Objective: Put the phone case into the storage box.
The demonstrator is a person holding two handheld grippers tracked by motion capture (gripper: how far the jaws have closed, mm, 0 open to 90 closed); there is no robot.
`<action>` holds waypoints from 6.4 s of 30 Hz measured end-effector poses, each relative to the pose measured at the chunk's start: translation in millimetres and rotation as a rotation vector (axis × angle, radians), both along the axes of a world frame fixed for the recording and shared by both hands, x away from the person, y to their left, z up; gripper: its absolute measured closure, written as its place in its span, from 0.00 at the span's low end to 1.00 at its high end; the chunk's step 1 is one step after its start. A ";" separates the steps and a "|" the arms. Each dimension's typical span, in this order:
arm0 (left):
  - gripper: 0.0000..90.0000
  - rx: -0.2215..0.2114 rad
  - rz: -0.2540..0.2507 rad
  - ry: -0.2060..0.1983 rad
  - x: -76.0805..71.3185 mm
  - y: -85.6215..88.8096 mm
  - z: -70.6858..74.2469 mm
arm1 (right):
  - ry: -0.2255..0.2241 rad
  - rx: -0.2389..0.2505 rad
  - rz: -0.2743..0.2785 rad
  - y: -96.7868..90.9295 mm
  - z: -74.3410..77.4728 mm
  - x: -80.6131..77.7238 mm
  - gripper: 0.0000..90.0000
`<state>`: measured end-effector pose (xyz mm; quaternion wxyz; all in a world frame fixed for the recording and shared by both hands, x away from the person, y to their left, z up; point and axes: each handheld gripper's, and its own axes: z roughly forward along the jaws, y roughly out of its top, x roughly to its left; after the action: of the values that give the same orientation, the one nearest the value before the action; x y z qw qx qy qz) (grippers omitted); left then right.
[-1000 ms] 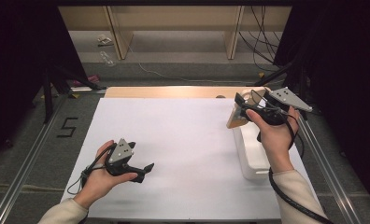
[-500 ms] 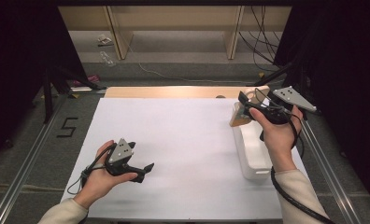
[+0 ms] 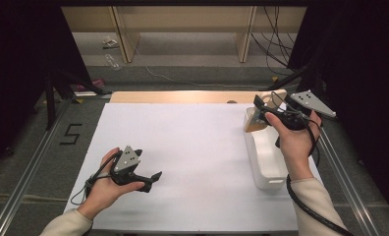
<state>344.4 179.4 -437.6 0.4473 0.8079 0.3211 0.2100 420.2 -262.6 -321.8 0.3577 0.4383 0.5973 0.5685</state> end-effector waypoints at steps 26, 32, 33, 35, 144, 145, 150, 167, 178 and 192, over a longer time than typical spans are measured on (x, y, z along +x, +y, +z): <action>0.01 -0.008 0.003 0.004 1.4 0.5 -0.7 | -0.003 -0.006 -0.024 -5.1 -2.0 5.7 0.13; 0.02 -0.007 0.004 0.003 1.2 0.7 -0.5 | 0.000 -0.009 -0.034 -6.7 -3.3 7.5 0.13; 0.02 -0.009 0.005 0.003 1.2 0.6 -0.5 | 0.000 -0.011 -0.035 -7.0 -3.3 7.7 0.13; 0.02 -0.007 0.004 0.003 1.2 0.5 -0.5 | -0.001 -0.012 -0.037 -7.5 -3.5 8.2 0.13; 0.02 -0.012 0.008 0.008 2.1 0.6 -0.5 | 0.044 -0.097 -0.107 -12.6 -4.8 43.6 0.13; 0.02 -0.012 0.008 0.008 2.1 0.6 -0.5 | 0.045 -0.098 -0.107 -12.6 -4.7 44.0 0.13; 0.02 -0.011 0.009 0.007 2.2 0.9 -0.4 | 0.055 -0.103 -0.110 -13.1 -4.3 46.7 0.13; 0.02 -0.014 0.007 0.008 2.3 0.4 -0.4 | 0.088 -0.114 -0.114 -11.2 -5.8 58.8 0.13; 0.02 -0.014 0.006 0.008 2.3 0.3 -0.4 | 0.107 -0.111 -0.120 -11.1 -6.2 65.0 0.13; 0.02 -0.013 0.005 0.008 2.4 0.2 -0.6 | 0.119 -0.111 -0.131 -11.5 -7.3 70.8 0.13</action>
<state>346.7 179.6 -438.2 0.4508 0.8050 0.3262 0.2057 491.0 -274.1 -329.1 0.3818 0.4887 0.6181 0.4830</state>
